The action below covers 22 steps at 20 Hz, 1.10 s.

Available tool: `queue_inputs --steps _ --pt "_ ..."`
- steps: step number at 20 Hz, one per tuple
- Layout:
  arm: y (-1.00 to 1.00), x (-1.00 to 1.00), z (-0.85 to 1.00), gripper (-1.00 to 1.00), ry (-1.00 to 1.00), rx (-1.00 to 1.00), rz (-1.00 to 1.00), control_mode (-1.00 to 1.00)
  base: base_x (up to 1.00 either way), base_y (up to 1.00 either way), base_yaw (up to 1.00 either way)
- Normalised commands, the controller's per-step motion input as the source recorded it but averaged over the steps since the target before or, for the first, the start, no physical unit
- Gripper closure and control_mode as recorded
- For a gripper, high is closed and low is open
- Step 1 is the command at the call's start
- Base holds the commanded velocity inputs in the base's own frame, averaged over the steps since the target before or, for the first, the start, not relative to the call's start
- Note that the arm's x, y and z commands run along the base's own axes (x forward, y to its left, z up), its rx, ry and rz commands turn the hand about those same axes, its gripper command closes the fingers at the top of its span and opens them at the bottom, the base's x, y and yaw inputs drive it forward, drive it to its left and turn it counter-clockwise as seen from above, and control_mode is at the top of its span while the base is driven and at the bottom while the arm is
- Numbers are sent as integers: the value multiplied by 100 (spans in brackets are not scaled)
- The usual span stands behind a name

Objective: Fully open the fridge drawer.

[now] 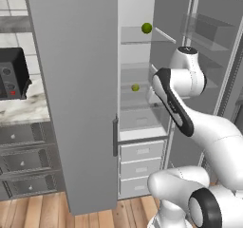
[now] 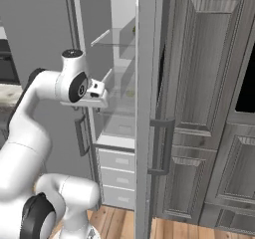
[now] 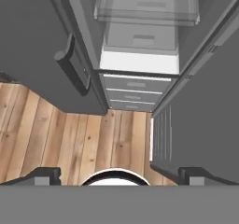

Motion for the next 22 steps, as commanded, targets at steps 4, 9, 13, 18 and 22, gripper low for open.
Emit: queue_inputs --steps 4,9,13,18,22 --pt "-15 65 0 -100 0 0 0 -100 0 0 0" --pt "0 62 0 -100 0 0 0 -100 0 0 0" --pt "0 67 0 -100 0 0 0 -100 0 0 0" --pt "-4 66 -13 -100 0 0 0 -100 0 0 0" --pt "0 65 -25 -100 -1 0 0 -100 0 0 0"
